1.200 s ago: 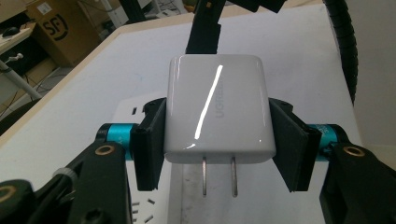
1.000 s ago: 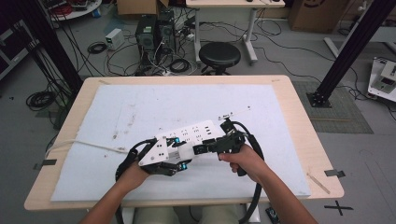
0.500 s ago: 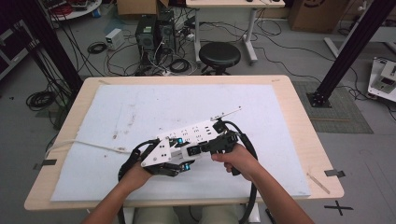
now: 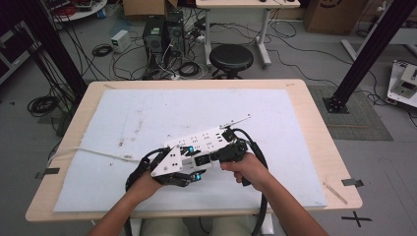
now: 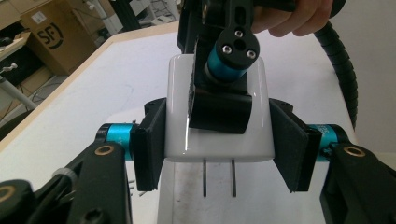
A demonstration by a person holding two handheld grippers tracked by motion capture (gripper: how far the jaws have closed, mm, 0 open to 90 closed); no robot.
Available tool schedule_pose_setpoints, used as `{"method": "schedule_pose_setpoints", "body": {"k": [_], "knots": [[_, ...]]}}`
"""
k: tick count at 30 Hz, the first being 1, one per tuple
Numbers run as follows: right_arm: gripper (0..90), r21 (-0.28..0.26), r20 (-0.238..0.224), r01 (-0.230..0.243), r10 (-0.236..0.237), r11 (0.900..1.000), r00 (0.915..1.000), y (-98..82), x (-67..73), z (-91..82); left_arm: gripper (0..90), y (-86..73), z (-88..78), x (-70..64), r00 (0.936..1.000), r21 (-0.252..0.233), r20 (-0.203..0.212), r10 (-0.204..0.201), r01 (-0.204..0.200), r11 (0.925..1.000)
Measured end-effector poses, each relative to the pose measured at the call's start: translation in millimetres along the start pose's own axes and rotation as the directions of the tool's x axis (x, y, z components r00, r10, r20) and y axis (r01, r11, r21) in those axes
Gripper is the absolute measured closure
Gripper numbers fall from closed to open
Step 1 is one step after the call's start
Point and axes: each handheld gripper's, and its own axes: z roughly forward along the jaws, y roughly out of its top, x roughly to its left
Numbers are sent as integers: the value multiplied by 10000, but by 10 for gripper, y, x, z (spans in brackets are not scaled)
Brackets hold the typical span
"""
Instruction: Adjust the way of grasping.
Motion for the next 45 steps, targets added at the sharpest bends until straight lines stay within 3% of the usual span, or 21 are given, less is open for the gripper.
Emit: {"method": "schedule_pose_setpoints", "body": {"k": [1,2,7,9,10,15,21,23,26,28,29,30,31,32,34,35,36,37,40,42,45], "knots": [[605,-8,204,86,-86,10000,9998,-3,-2,0,376,12,11,1,9992,112,-110,-380,381,9992],[619,-48,467,104,-101,9999,9989,-16,-23,-16,225,10,7,0,9987,150,-97,-510,511,9986],[625,-497,899,428,-382,9978,9952,-27,-25,-88,225,-59,-52,3,9951,165,-179,-969,972,9951],[627,-546,1496,818,-729,9952,9861,-39,-13,-127,224,-109,-97,11,9922,117,-319,-1205,1209,9926],[628,-680,2034,1280,-1118,9894,9727,-64,3,-162,224,-146,-120,19,9891,47,-428,-1412,1415,9899],[630,-1109,2672,2130,-1773,9707,9472,-108,21,-233,222,-364,-269,112,9514,-225,-1196,-2837,2830,9588],[630,-774,3185,2867,-2489,9549,9147,-139,50,-243,221,-498,-479,197,9083,-583,-2333,-3472,3433,9374],[630,-374,3644,3368,-3010,9408,8813,-163,67,-231,221,-525,-535,218,8955,-730,-2554,-3644,3580,9309],[630,-141,3818,3555,-3235,9346,8658,-178,72,-231,221,-563,-606,248,8822,-859,-2819,-3772,3684,9257],[630,251,4226,3748,-3496,9268,8362,-194,87,-235,221,-581,-640,259,8743,-921,-2946,-3857,3757,9221],[630,674,4480,3895,-3767,9185,8108,-207,95,-242,222,-590,-654,263,8718,-942,-2995,-3878,3774,9212],[630,674,4480,3895,-3767,9185,8108,-207,95,-242,222,-597,-668,266,8688,-959,-3035,-3912,3806,9198],[630,1114,4698,4058,-4079,9071,7829,-219,101,-256,221,-605,-679,270,8647,-1000,-3099,-3952,3837,9180],[630,1114,4698,4058,-4079,9071,7829,-219,101,-256,221,-613,-687,273,8619,-1046,-3140,-3980,3853,9169],[630,1463,4917,4134,-4287,8987,7579,-233,109,-271,221,-626,-699,276,8586,-1065,-3180,-4022,3892,9150],[630,1649,5027,4209,-4431,8920,7423,-239,111,-278,222,-631,-700,273,8555,-1098,-3199,-4072,3934,9128],[630,2006,5271,4277,-4651,8814,7112,-251,123,-299,221,-637,-702,275,8555,-1081,-3217,-4057,3925,9134],[630,2006,5271,4277,-4651,8814,7112,-251,123,-299,221,-639,-702,273,8529,-1105,-3242,-4092,3955,9118],[631,2513,5519,4345,-4968,8649,6697,-264,141,-353,222,-643,-708,275,8538,-1083,-3238,-4077,3946,9124],[630,2685,5584,4409,-5114,8564,6532,-263,145,-378,222,-645,-713,275,8510,-1099,-3277,-4103,3970,9112],[630,2937,5648,4387,-5244,8493,6372,-258,156,-397,222,-651,-728,281,8489,-1115,-3326,-4107,3971,9110]]}}
